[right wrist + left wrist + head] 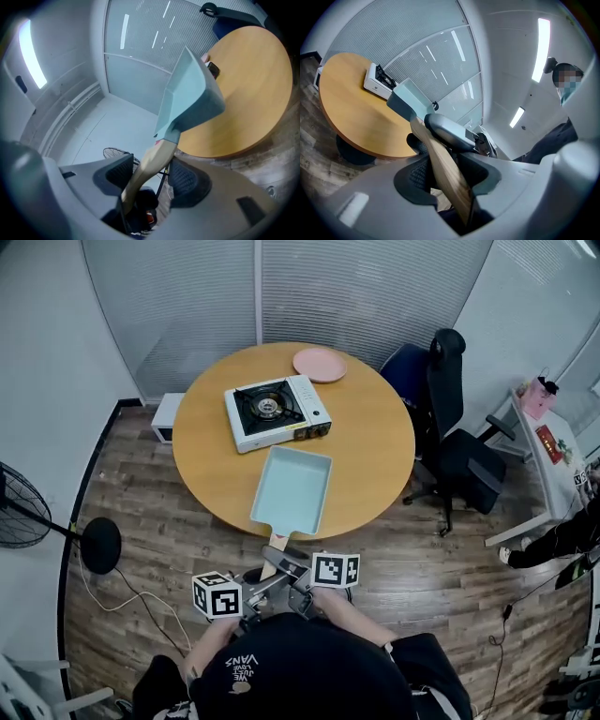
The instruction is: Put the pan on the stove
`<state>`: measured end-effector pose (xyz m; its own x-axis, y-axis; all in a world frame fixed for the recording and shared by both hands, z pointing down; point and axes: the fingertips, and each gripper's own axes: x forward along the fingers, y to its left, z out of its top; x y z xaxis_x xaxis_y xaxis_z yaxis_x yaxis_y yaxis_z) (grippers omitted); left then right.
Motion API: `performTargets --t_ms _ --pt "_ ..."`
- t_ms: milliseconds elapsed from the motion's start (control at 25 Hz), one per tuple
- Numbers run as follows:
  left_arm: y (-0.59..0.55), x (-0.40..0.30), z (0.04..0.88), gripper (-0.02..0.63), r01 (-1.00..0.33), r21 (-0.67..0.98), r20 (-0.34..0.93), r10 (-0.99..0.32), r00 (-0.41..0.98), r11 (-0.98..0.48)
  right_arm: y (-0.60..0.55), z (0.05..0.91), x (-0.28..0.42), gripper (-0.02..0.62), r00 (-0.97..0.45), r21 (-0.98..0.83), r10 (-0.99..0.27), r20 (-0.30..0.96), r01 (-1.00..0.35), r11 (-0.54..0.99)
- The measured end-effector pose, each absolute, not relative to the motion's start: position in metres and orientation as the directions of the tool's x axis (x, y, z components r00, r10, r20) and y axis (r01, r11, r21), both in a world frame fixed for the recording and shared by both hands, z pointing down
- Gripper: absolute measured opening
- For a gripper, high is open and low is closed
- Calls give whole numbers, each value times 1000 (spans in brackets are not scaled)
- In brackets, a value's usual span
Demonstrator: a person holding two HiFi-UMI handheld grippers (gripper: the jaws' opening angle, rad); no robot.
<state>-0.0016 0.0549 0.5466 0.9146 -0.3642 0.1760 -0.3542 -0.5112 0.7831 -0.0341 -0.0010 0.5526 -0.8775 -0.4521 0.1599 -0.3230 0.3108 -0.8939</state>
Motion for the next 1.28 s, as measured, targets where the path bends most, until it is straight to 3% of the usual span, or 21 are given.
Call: performTargets --t_ms 640,1280 --pt "-2 30 551 158 -456 782 199 -524 828 -424 -50 558 -13 219 -948 -903 -276 156 -250 348" --pt "-140 -16 559 158 -407 791 187 -452 872 -458 -193 567 -54 221 -919 -904 -358 166 -287 318"
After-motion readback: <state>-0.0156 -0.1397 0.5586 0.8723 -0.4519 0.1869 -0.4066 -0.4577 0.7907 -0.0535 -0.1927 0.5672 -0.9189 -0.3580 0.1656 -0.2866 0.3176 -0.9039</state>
